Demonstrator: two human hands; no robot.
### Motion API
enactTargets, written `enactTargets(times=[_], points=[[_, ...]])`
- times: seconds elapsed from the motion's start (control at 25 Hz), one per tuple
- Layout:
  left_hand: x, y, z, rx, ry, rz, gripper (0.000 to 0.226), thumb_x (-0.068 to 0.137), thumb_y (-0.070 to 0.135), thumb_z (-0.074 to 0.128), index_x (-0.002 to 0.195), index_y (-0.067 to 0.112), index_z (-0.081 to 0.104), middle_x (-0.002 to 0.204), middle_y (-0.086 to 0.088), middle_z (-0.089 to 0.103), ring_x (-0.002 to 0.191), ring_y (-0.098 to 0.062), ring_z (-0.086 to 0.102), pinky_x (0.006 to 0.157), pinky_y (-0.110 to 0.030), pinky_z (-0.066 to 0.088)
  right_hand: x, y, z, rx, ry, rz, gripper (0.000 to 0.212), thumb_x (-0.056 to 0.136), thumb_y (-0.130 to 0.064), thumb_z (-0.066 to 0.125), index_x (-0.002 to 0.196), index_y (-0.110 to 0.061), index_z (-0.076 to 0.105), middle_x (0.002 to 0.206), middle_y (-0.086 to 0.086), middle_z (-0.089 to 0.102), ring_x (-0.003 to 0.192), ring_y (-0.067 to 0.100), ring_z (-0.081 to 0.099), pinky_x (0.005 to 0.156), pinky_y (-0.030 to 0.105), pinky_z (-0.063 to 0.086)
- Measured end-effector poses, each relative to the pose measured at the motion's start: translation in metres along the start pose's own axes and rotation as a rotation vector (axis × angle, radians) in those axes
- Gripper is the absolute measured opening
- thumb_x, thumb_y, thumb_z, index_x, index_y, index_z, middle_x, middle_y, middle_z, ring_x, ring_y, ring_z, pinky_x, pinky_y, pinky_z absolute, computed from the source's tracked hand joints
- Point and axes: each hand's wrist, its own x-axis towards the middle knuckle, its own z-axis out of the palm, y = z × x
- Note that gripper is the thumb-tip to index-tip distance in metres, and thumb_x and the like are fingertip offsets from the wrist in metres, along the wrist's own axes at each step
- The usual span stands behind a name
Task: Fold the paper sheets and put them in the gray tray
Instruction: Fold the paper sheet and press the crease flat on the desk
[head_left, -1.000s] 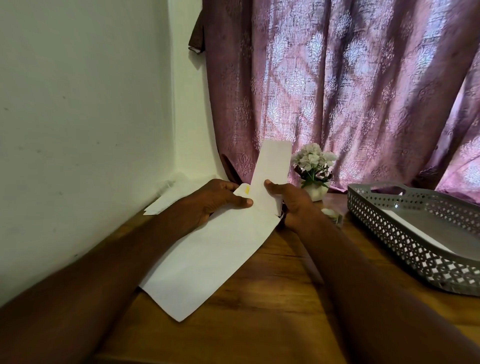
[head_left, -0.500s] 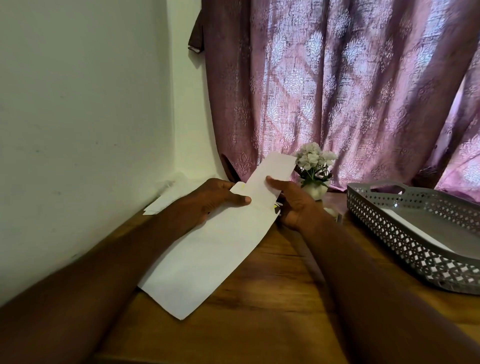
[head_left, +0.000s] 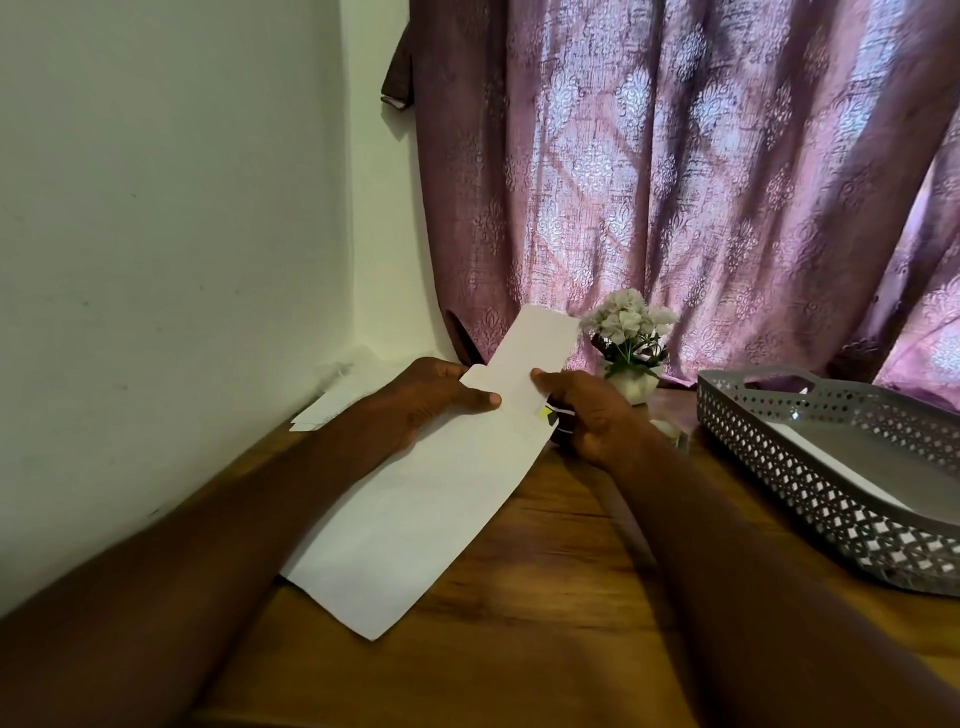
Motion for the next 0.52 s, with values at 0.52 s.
enactTargets(times=[0.52], points=[[-0.0047,0.0043,0.0021,0.04,-0.004,0.009,0.019,0.077,0.009,0.089,0.092,0.015,0.081,0.09,-0.006,0.082,0.075,-0.016,0.078,0.062,-0.022,0.06,0.0052,0.0034,-0.0098,0.046,0.008,-0.017,0.036,0.091,-0.02,0.075,0.12,0.001,0.066,0.1,0.015,0.073,0.072,0.026,0.065,0.063,0.035,0.052]])
